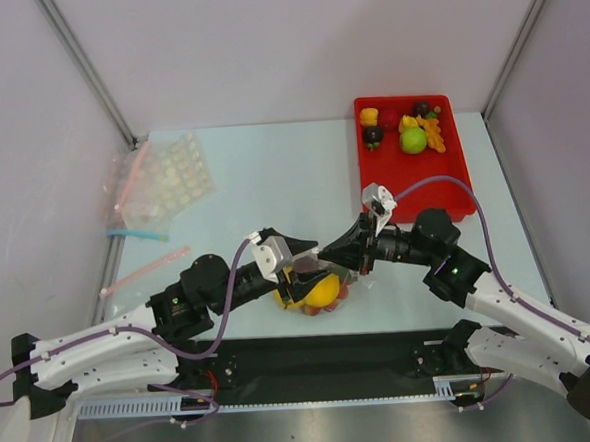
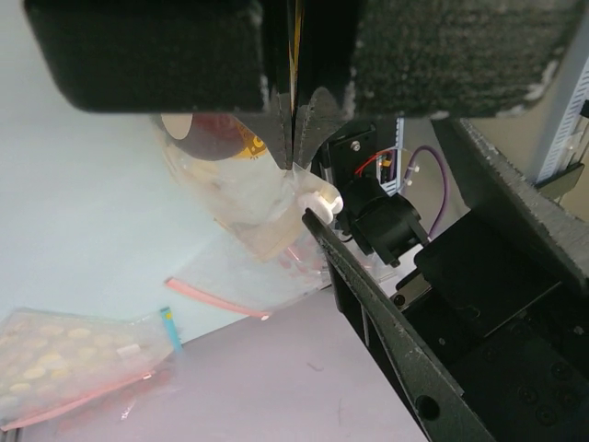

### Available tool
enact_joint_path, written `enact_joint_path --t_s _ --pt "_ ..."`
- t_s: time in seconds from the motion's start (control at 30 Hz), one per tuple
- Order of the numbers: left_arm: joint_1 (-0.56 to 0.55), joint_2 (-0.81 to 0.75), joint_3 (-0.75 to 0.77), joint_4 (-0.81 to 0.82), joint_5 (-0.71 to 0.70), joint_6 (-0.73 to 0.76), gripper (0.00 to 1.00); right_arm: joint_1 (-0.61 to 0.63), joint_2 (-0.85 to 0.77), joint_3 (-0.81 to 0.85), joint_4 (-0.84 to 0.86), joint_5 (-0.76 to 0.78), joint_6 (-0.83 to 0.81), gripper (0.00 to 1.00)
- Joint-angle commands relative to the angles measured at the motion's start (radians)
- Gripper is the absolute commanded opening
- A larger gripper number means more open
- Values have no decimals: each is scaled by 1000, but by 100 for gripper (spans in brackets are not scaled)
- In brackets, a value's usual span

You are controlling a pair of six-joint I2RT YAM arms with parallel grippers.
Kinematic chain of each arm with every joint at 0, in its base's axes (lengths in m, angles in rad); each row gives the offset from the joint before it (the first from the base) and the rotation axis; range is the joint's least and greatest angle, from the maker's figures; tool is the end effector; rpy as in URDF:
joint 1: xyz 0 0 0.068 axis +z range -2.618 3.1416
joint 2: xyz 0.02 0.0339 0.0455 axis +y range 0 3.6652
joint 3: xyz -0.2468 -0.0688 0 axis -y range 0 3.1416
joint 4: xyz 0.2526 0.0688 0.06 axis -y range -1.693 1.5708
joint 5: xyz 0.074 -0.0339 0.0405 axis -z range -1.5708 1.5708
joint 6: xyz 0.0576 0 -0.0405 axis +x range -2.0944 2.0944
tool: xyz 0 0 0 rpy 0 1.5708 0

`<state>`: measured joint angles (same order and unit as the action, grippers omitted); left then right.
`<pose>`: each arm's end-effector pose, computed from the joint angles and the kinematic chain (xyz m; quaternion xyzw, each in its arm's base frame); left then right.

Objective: Place the food in the zip-top bag and seal the zipper
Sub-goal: Zip the zipper food storage bag at the center of the board.

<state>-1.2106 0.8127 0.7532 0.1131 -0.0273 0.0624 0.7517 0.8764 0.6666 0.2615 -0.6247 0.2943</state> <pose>0.0852 -0.2216 0.3446 0.4009 0.5590 -0.3862 0.6145 0.1539 0.1900 0.3155 -0.3656 0.5877 0.5280 0.4921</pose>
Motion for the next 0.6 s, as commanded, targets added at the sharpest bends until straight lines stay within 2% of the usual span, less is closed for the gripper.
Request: enact_joint_path --t_s 0.0,0.2,0.27,0.3,0.37,0.4,0.43,0.5,0.57 --pt "-4 -6 35 14 -16 24 60 9 4 56 59 -24 -17 0" --pt "-6 0 37 7 -14 25 42 12 3 51 71 -40 -18 0" --pt "-6 5 38 7 -16 31 41 12 1 51 74 -44 -15 0" --pt "-6 8 37 7 -19 33 42 11 -2 51 76 -52 -14 0" --pt "-4 17 37 5 -31 36 52 12 -2 51 78 -56 -12 0" --pt "-4 20 38 5 -37 37 63 12 -4 51 78 -56 -12 0" --pt "-4 20 37 5 -39 40 68 11 -5 50 76 -56 -12 0" --pt "-6 19 35 5 -46 43 71 12 -5 51 74 -58 -14 0" --pt "-6 11 34 5 -49 48 66 12 -5 51 76 -63 -15 0"
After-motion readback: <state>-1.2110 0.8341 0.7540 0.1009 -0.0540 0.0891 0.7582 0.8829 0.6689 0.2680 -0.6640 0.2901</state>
